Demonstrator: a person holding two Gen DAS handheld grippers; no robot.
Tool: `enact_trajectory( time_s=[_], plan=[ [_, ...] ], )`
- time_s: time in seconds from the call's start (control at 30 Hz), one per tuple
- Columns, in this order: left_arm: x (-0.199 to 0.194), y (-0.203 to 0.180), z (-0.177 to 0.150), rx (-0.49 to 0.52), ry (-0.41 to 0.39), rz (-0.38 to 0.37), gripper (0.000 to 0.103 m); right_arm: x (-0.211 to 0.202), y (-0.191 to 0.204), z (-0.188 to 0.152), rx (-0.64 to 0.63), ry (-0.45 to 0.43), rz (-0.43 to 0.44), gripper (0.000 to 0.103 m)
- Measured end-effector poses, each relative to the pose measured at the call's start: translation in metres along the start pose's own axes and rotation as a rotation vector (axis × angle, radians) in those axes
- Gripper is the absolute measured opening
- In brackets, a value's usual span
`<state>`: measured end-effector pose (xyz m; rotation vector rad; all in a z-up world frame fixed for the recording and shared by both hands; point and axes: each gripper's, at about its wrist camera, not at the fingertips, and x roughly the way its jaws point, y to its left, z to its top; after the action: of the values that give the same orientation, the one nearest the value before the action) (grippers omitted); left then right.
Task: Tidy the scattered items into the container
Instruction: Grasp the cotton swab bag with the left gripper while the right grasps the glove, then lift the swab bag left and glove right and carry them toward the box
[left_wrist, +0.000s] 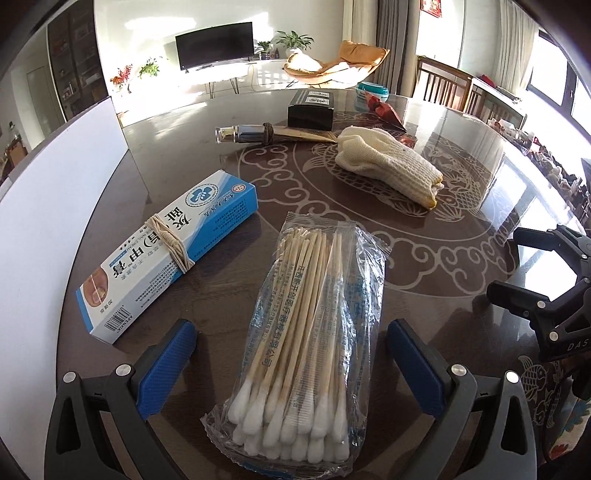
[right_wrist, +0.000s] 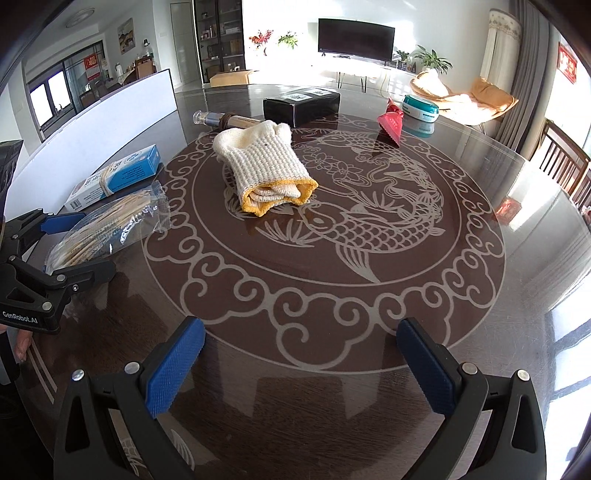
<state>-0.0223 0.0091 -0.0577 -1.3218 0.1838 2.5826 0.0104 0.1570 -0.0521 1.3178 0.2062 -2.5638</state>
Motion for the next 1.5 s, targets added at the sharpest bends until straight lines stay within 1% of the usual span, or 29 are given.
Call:
enact_trajectory(
  time_s=[0.2,0.33,0.4,0.5,0.67,0.7,0.77,0.8,0.83,0.9,0.93,0.97,1.0,1.03,1.07,1.13,1.17,1.23,1.4,1.43,1.47,1.5],
  plan=[
    [0.0,0.0,0.0,-0.002,0.0,0.002,0.103,0.0,0.0,0.0,0.0,0.0,0.0,0.103],
    [-0.002,-0.007,-0.003,-0.029,0.003,0.022,0.103,0.0,0.0,0.0,0.0,0.0,0.0,0.103],
    [0.0,-0.015,-0.001,0.001,0.009,0.0,0.103,0.001,-0.001,0.002,-0.005,0.0,0.008,0.103],
    [0.003,-0.026,0.005,0.03,0.019,-0.02,0.103,0.014,-0.003,0.02,-0.066,0.0,0.049,0.103],
    [0.004,-0.027,0.01,0.018,0.013,-0.011,0.102,0.049,-0.006,0.066,-0.093,0.008,0.066,0.103],
    [0.003,-0.026,0.009,0.012,0.005,-0.005,0.098,0.055,-0.004,0.075,-0.108,0.011,0.076,0.103],
    [-0.003,-0.021,0.009,-0.003,-0.02,0.005,0.066,0.065,0.005,0.09,-0.155,0.016,0.109,0.103],
    [-0.004,-0.017,0.01,-0.016,-0.021,0.009,0.059,0.069,0.011,0.096,-0.182,0.015,0.128,0.103],
    [-0.005,-0.012,0.012,-0.028,-0.022,0.015,0.045,0.072,0.018,0.1,-0.207,0.011,0.146,0.103],
    [-0.005,-0.004,0.014,-0.056,-0.022,0.013,0.035,0.079,0.028,0.109,-0.24,0.001,0.17,0.103],
    [-0.004,-0.001,0.015,-0.074,-0.024,0.004,0.033,0.082,0.031,0.113,-0.245,-0.002,0.174,0.103],
    [-0.004,0.001,0.015,-0.09,-0.026,0.002,0.033,0.085,0.033,0.117,-0.234,-0.006,0.169,0.097],
    [-0.004,0.002,0.015,-0.102,-0.03,0.007,0.032,0.084,0.032,0.121,-0.213,-0.023,0.156,0.088],
    [-0.004,0.001,0.015,-0.109,-0.033,0.019,0.032,0.083,0.031,0.124,-0.189,-0.039,0.142,0.063],
    [-0.004,-0.002,0.014,-0.112,-0.036,0.037,0.032,0.082,0.028,0.125,-0.167,-0.041,0.126,0.049],
    [-0.003,-0.008,0.013,-0.102,-0.044,0.076,0.033,0.077,0.022,0.119,-0.136,-0.046,0.117,0.048],
    [-0.004,-0.009,0.012,-0.109,-0.048,0.083,0.033,0.073,0.02,0.113,-0.139,-0.052,0.103,0.048],
    [-0.004,-0.008,0.01,-0.12,-0.056,0.082,0.033,0.061,0.011,0.095,-0.124,-0.053,0.095,0.048],
    [-0.005,-0.007,0.01,-0.125,-0.058,0.08,0.034,0.02,-0.018,0.037,-0.063,-0.053,0.052,0.049],
    [-0.005,-0.007,0.011,-0.127,-0.057,0.074,0.037,0.013,-0.024,0.028,-0.048,-0.053,0.044,0.051],
    [-0.004,-0.008,0.011,-0.126,-0.057,0.065,0.044,0.007,-0.029,0.021,-0.031,-0.052,0.035,0.053],
    [-0.003,-0.01,0.012,-0.119,-0.055,0.055,0.048,0.003,-0.035,0.015,-0.016,-0.051,0.025,0.055]
  ],
)
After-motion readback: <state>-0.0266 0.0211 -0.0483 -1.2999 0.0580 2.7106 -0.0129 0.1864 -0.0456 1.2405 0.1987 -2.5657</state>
